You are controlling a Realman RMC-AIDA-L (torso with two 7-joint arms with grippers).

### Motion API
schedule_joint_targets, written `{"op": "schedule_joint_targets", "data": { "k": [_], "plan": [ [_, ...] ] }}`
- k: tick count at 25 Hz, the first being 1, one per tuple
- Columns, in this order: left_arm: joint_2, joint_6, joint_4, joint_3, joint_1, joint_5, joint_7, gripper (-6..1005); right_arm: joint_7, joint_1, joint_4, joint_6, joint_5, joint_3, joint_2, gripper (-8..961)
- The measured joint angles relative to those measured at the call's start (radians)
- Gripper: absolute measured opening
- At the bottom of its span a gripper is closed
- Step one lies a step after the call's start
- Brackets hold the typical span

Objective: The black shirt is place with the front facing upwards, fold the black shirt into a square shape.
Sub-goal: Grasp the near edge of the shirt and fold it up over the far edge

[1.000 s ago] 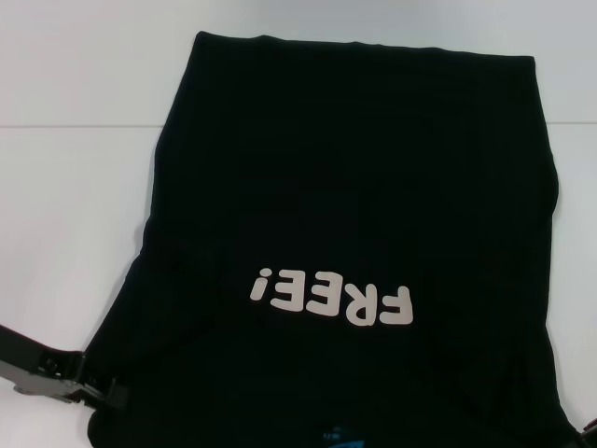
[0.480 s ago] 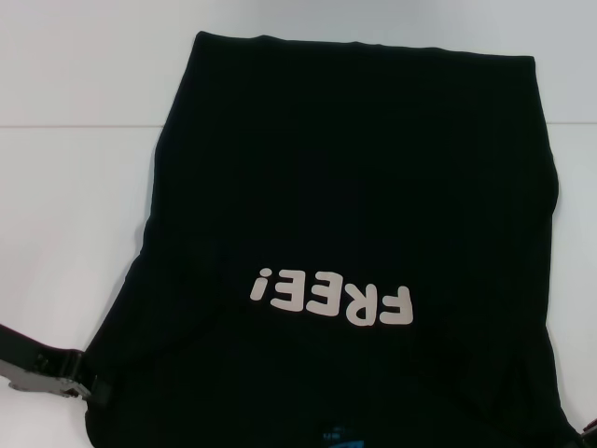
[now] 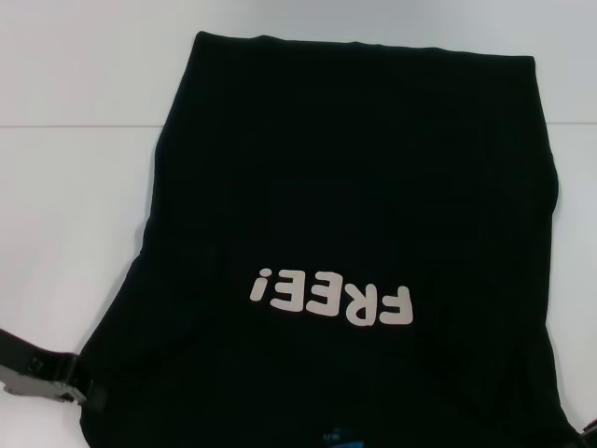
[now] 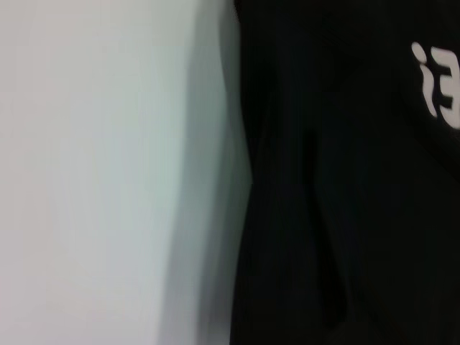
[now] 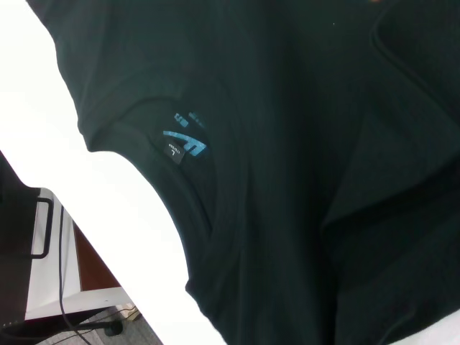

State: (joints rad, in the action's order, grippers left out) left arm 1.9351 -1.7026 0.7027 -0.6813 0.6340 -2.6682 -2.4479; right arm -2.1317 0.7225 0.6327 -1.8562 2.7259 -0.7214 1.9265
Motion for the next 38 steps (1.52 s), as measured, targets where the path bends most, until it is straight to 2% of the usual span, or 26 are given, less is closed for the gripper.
{"op": "schedule_joint_targets", "data": {
  "k": [6, 15, 24, 26, 30, 35, 38],
  "plan": [
    [-0.016, -0.066, -0.051, 0.007, 0.018, 0.006, 0.023, 2, 0.0, 0.001, 0.002, -0.002, 0.0, 0.0, -0.001, 108],
    [-0.016, -0.19, -0.088, 0.01, 0.018, 0.007, 0.066, 1, 0.031, -0.014, 0.0, -0.04, 0.005, -0.01, -0.011, 114],
    [-0.018, -0.235, -0.122, 0.019, 0.028, 0.05, 0.103, 1, 0.045, -0.046, -0.004, -0.047, 0.003, 0.015, -0.014, 121],
    [-0.021, -0.232, -0.123, 0.039, 0.032, 0.066, 0.103, 1, 0.045, -0.049, -0.003, -0.046, 0.001, 0.053, -0.015, 122],
    [-0.033, -0.19, -0.124, 0.166, 0.044, 0.096, 0.098, 1, 0.044, -0.055, -0.008, -0.023, 0.001, 0.169, -0.03, 125],
    [-0.046, -0.076, -0.122, 0.343, 0.061, 0.104, 0.074, 1, 0.001, -0.059, -0.01, 0.038, -0.026, 0.401, -0.059, 129],
    [-0.049, 0.016, -0.126, 0.413, 0.064, 0.134, 0.066, 1, -0.046, -0.073, -0.016, 0.099, -0.097, 0.507, -0.07, 131]
  ]
}}
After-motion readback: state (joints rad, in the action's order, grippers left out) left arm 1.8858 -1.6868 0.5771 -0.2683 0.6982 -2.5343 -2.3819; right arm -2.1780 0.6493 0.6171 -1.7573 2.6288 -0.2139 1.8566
